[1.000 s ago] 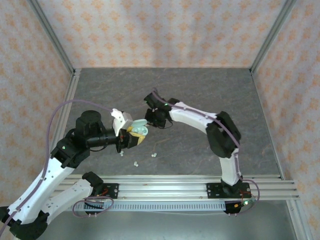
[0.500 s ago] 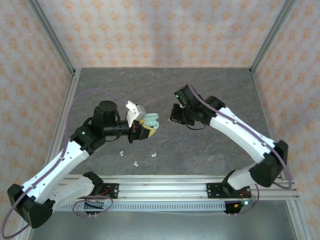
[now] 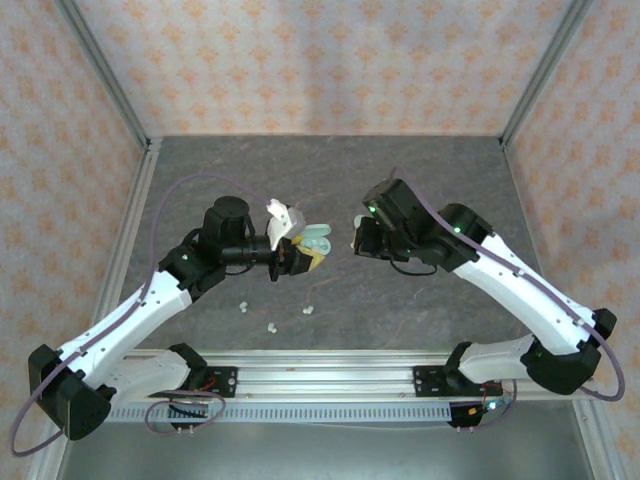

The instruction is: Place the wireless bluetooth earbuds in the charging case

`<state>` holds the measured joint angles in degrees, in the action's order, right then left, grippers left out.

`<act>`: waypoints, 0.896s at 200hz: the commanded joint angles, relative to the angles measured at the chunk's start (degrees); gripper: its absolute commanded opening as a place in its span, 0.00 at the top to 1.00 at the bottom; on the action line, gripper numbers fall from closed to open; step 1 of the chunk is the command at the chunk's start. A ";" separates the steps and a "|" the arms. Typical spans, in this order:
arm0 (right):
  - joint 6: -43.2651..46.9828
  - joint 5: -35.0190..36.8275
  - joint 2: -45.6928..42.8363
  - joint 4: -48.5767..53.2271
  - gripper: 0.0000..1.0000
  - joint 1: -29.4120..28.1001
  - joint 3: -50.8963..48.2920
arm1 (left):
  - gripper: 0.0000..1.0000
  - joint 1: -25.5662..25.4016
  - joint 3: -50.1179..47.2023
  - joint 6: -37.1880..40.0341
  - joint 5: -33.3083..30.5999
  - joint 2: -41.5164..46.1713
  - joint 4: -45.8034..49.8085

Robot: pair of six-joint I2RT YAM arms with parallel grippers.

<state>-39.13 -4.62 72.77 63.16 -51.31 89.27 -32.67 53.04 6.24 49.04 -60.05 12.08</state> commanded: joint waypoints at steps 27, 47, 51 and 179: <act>-1.91 4.90 0.87 -0.42 0.91 -6.55 6.84 | 1.00 -0.52 0.85 2.29 -0.92 0.45 -2.71; -1.34 4.51 3.29 -1.33 0.91 -8.72 9.26 | 1.00 -0.50 0.66 1.86 -1.00 0.30 -3.55; -1.23 4.45 3.74 -1.51 0.91 -8.99 9.69 | 1.00 -0.47 0.58 1.77 -1.05 0.30 -3.75; 0.78 0.19 10.63 -3.29 0.91 -9.73 12.87 | 1.00 -0.64 1.17 2.96 -1.99 0.51 -2.47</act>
<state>-39.05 -3.42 83.09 60.60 -60.71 101.25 -32.67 53.04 7.64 47.94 -60.05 10.85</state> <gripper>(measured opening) 0.094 0.297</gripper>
